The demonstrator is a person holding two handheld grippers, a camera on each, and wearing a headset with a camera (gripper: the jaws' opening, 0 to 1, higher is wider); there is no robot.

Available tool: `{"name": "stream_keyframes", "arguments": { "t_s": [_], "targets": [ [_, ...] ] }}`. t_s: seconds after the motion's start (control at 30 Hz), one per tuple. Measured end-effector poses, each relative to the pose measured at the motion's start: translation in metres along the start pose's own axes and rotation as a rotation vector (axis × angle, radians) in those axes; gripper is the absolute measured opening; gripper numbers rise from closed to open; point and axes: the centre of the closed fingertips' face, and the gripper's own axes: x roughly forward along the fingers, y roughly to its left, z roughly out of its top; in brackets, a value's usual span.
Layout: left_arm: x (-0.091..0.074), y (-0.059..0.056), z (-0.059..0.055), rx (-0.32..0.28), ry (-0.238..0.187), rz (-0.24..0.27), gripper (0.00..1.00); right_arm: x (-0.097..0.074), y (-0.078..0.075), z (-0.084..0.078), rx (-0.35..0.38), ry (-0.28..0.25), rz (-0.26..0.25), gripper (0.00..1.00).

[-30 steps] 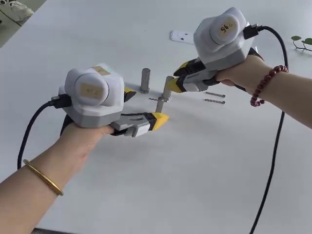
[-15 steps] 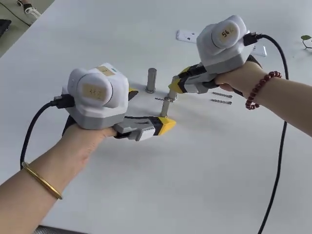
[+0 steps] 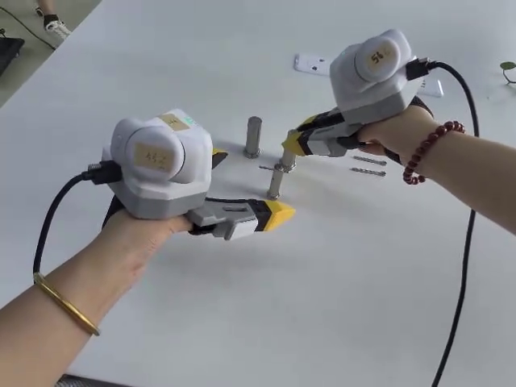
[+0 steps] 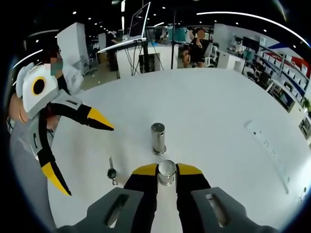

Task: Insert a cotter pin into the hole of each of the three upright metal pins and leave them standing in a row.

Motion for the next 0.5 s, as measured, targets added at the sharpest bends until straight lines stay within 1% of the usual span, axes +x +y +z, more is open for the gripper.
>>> {"name": "stream_keyframes", "arguments": {
  "t_s": [0.13,0.3,0.5],
  "targets": [
    [-0.001,-0.001,-0.001,0.0,0.006,0.0,0.78,-0.002,0.003,-0.001,-0.014,0.008,0.006,0.08],
    [-0.003,-0.003,0.001,-0.006,0.001,-0.006,0.82,-0.008,0.007,-0.004,-0.049,0.023,0.007,0.08],
    [-0.009,-0.005,0.006,0.0,-0.005,-0.005,0.87,-0.019,0.009,-0.008,-0.054,0.024,0.01,0.08]
  ]
}}
